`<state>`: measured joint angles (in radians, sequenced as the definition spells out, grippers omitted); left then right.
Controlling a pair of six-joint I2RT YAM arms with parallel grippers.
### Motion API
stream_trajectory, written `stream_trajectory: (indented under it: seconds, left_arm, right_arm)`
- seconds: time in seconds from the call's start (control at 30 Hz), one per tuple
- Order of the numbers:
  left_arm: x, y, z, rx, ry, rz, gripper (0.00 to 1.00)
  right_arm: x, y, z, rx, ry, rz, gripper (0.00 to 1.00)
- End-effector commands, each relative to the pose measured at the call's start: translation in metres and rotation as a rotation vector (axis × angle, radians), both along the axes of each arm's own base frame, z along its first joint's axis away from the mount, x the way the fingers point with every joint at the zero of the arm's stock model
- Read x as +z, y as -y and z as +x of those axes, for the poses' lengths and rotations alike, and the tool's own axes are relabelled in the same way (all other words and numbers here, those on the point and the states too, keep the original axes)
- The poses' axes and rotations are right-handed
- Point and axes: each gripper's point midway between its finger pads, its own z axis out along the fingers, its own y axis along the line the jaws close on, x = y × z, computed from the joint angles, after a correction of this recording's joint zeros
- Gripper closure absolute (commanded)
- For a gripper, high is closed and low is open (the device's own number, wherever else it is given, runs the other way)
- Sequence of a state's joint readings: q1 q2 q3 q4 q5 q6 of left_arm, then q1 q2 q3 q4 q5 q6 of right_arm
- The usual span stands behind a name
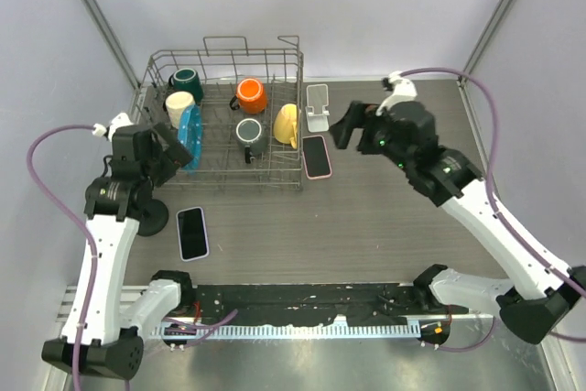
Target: Place the phone on the phone stand
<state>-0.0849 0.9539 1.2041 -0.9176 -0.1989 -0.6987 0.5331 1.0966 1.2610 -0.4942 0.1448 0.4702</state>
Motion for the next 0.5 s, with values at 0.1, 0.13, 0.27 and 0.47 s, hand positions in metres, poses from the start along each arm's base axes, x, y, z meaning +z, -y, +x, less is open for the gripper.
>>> stream_trajectory:
  seconds: [0.1,0.13,0.27,0.47]
  left_arm:
    - [0.007,-0.057,-0.032,0.328,0.026,0.076,0.00]
    - [0.009,-0.061,-0.038,0.348,0.000,0.087,0.00]
    - [0.005,-0.080,-0.055,0.503,-0.150,0.071,0.00]
    - [0.005,-0.104,-0.092,0.704,-0.413,0.165,0.05]
  right_arm:
    - [-0.009,-0.058,-0.016,0.026,0.041,-0.157,0.05]
    - [-0.012,-0.051,-0.012,-0.016,0.051,-0.207,0.05]
    - [-0.026,-0.023,-0.003,-0.182,0.041,-0.345,0.05]
    - [-0.046,-0.005,-0.007,-0.129,0.016,-0.562,0.05]
